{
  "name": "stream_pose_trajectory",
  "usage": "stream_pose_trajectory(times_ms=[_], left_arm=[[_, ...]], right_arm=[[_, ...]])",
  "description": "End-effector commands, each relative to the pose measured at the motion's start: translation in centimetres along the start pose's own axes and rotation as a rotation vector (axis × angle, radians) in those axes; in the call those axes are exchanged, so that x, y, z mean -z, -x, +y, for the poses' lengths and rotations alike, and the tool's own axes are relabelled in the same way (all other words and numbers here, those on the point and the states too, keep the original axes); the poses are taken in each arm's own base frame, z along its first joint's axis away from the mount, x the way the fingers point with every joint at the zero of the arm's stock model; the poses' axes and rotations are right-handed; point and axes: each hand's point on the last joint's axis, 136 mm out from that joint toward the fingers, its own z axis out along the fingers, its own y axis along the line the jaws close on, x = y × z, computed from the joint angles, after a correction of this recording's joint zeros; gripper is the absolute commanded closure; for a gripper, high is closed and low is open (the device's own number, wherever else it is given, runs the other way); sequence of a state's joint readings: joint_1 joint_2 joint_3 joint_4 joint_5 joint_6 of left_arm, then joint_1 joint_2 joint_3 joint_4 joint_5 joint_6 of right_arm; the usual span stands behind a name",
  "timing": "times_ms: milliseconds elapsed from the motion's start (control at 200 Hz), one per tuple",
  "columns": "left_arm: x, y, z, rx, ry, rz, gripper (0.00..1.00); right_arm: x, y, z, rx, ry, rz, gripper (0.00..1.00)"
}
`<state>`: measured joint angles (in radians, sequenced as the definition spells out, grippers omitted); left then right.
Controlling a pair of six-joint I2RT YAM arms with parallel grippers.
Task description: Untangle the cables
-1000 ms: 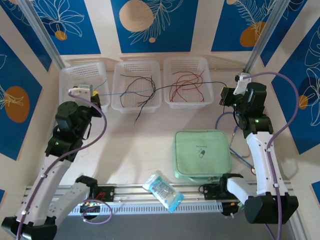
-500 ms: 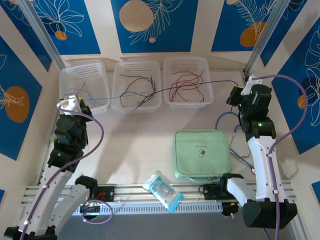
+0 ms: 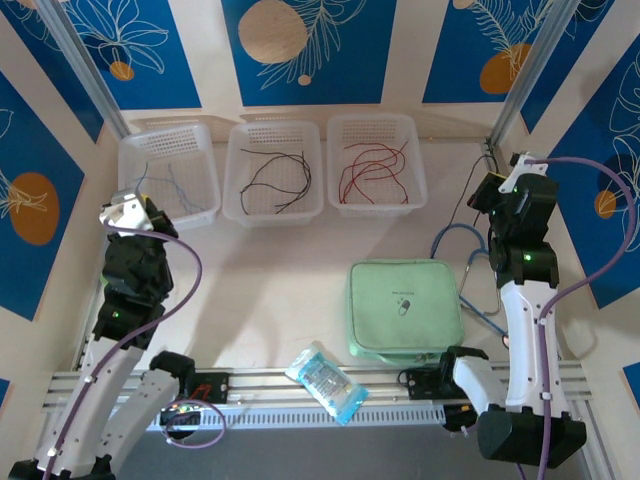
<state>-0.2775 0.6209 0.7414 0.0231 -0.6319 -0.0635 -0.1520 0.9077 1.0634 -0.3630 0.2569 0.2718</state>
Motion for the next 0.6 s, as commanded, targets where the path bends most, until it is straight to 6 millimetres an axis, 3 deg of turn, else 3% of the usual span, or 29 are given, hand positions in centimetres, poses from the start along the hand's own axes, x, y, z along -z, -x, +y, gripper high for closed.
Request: stream_pose_trajectory(times_ms=[0,235,595], left_arm=[[-0.3,1.1,-1.1,0.037,-0.062,-0.024,1.0],[-1.3,3.8,-4.6,0.015,-0.217,-0.008,1.0],[-3.5,11.4,-7.4,-0.052,-0.275,-0.127,1.0]], right_arm=[[0.6,0.4,0.5,-0.018,0.035,-0.021,1.0],[2.2,2.9,2.4,-0.016,0.118,-0.072,1.0],[4.6,5.8,5.3,0.002,0.216,-0.135,1.0]])
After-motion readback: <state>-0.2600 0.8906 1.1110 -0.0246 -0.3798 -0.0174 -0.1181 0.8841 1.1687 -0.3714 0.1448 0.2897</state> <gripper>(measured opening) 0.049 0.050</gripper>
